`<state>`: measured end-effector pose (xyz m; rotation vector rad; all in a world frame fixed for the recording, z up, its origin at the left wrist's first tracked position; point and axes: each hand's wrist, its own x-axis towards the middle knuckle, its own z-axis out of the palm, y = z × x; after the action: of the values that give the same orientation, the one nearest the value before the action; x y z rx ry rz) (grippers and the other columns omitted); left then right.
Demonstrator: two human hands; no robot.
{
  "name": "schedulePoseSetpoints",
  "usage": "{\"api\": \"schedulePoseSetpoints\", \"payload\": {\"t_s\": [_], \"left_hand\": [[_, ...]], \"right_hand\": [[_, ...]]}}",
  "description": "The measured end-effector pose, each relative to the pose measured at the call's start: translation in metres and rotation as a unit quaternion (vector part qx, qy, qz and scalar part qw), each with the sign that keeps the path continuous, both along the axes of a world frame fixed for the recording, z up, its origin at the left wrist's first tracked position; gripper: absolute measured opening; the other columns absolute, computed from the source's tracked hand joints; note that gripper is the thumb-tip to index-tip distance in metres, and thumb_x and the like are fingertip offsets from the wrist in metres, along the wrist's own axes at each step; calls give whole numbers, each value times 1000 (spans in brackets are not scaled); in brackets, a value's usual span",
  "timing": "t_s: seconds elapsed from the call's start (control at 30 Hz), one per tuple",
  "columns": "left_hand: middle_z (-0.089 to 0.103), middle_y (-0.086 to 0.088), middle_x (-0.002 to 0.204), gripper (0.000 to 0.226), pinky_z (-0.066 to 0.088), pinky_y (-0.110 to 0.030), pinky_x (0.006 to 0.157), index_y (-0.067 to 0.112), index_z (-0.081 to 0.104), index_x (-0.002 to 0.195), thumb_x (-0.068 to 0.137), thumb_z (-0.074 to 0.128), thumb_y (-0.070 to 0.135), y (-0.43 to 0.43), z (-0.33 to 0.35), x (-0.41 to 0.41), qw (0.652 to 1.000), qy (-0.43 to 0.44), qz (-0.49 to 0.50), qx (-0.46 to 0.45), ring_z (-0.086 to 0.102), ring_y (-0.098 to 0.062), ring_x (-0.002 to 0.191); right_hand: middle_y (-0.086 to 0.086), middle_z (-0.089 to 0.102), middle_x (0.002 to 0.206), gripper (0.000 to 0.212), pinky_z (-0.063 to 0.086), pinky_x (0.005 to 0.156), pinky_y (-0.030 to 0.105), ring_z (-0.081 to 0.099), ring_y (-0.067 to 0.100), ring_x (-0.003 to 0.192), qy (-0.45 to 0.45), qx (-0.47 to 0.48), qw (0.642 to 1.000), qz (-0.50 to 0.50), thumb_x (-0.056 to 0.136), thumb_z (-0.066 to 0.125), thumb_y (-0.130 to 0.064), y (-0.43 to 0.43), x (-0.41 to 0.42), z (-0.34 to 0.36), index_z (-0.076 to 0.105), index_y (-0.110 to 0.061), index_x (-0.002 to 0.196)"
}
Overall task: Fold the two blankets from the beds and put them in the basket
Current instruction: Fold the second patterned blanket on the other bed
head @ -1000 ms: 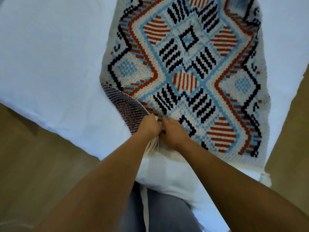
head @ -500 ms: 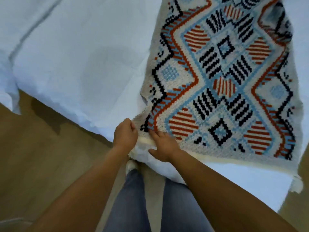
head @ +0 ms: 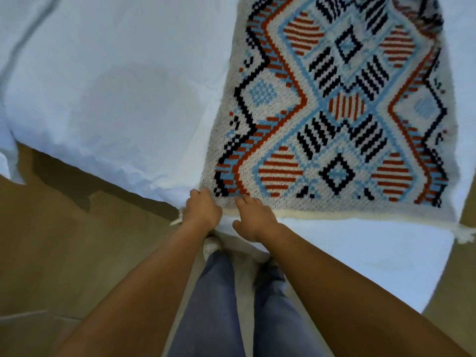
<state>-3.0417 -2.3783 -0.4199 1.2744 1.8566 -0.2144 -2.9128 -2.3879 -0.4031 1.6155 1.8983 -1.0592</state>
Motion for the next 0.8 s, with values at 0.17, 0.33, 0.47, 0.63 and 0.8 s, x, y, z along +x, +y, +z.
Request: {"api": "schedulePoseSetpoints", "payload": {"t_s": [0.17, 0.33, 0.47, 0.63, 0.8], "left_hand": [[45, -15, 126, 39, 44, -40, 93, 11, 44, 123, 87, 54, 21, 11, 15, 50, 996, -6, -77, 49, 49, -31, 111], [43, -16, 131, 43, 44, -42, 97, 10, 42, 128, 88, 54, 20, 18, 31, 128, 983, -22, -170, 71, 48, -32, 114], [45, -14, 130, 44, 44, -41, 89, 12, 41, 129, 89, 53, 25, 14, 38, 210, 957, -4, -277, 90, 47, -32, 113], [39, -10, 136, 52, 36, -42, 98, 15, 33, 136, 91, 50, 36, -4, 23, 339, 890, 69, -439, 105, 42, -30, 121], [42, -9, 135, 50, 34, -44, 100, 15, 36, 132, 89, 55, 32, -38, -10, 448, 897, 67, -414, 138, 40, -29, 123]], "right_hand": [[9, 23, 152, 63, 29, 106, 45, 26, 32, 135, 9, 22, 998, -62, 91, 47, -30, -4, 50, 17, 18, -14, 144], [9, 15, 156, 64, 24, 110, 44, 18, 32, 140, -8, 32, 991, -132, 93, 45, -32, -22, 141, 26, 15, -15, 146], [11, 14, 155, 62, 26, 109, 43, 18, 32, 140, -40, 38, 982, -180, 93, 44, -32, -41, 251, 25, 16, -13, 146], [13, 25, 149, 58, 32, 103, 41, 28, 31, 133, -134, 30, 968, -208, 92, 46, -31, -70, 401, 5, 24, -10, 141], [13, 35, 138, 58, 38, 93, 41, 37, 32, 123, -160, 39, 971, -171, 84, 53, -23, -70, 503, -20, 29, -10, 136]]}}
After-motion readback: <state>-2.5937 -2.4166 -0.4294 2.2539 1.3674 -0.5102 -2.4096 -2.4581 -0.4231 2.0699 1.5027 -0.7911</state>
